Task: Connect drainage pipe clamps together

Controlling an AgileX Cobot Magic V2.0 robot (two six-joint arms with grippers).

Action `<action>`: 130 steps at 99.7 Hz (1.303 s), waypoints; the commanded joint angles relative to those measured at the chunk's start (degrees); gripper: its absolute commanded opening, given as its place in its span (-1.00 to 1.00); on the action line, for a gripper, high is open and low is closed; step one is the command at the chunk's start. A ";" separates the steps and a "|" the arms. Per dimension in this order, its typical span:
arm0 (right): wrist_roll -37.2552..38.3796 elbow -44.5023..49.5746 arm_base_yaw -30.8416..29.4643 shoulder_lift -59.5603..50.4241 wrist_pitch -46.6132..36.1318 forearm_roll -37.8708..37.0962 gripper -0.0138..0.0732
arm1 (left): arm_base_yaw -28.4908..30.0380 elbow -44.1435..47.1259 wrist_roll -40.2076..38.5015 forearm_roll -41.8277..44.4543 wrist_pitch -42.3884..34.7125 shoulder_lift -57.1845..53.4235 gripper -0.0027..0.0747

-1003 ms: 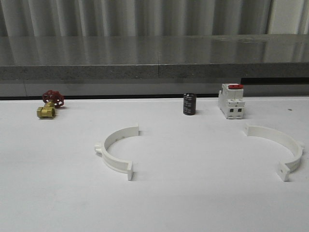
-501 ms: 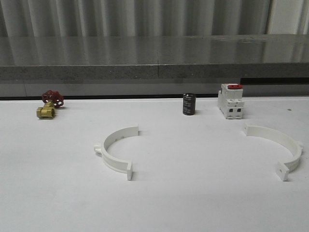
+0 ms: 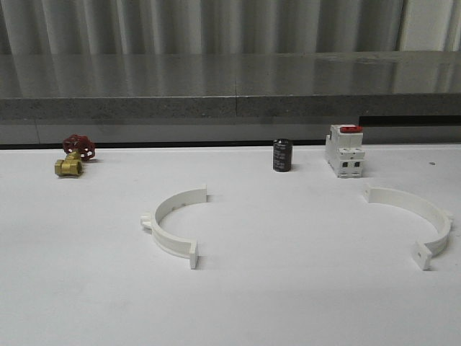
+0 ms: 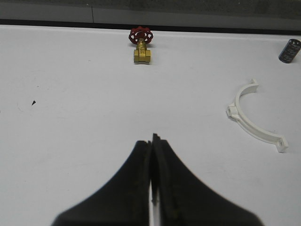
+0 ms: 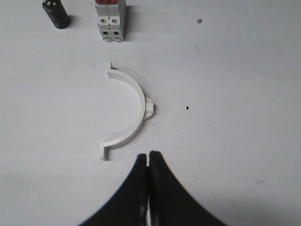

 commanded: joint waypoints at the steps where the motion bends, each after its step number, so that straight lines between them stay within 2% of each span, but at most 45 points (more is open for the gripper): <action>1: -0.43 -2.01 -0.35 1.72 -2.70 0.13 -0.64 | 0.23 -1.45 -0.68 -0.34 -4.41 0.35 -0.99; 7: -0.43 -2.01 -0.35 3.04 -2.58 0.13 -0.44 | 0.23 -1.45 -0.68 -0.34 -4.41 0.35 -0.99; 22: -0.43 -2.01 -0.35 4.96 -2.62 0.43 0.32 | 0.23 -1.45 -0.68 -0.34 -4.41 0.35 -0.99; 29: -0.43 -2.06 -0.35 6.08 -3.37 0.49 0.52 | 0.23 -1.45 -0.68 -0.34 -4.41 0.35 -0.99; 94: -0.43 -14.79 -0.30 35.18 -6.25 0.54 0.52 | 0.23 -1.45 -0.68 -0.34 -4.41 0.35 -0.99; 130: -0.43 -18.85 -0.30 46.77 -7.52 0.54 0.51 | 0.23 -1.45 -0.68 -0.34 -4.41 0.35 -0.99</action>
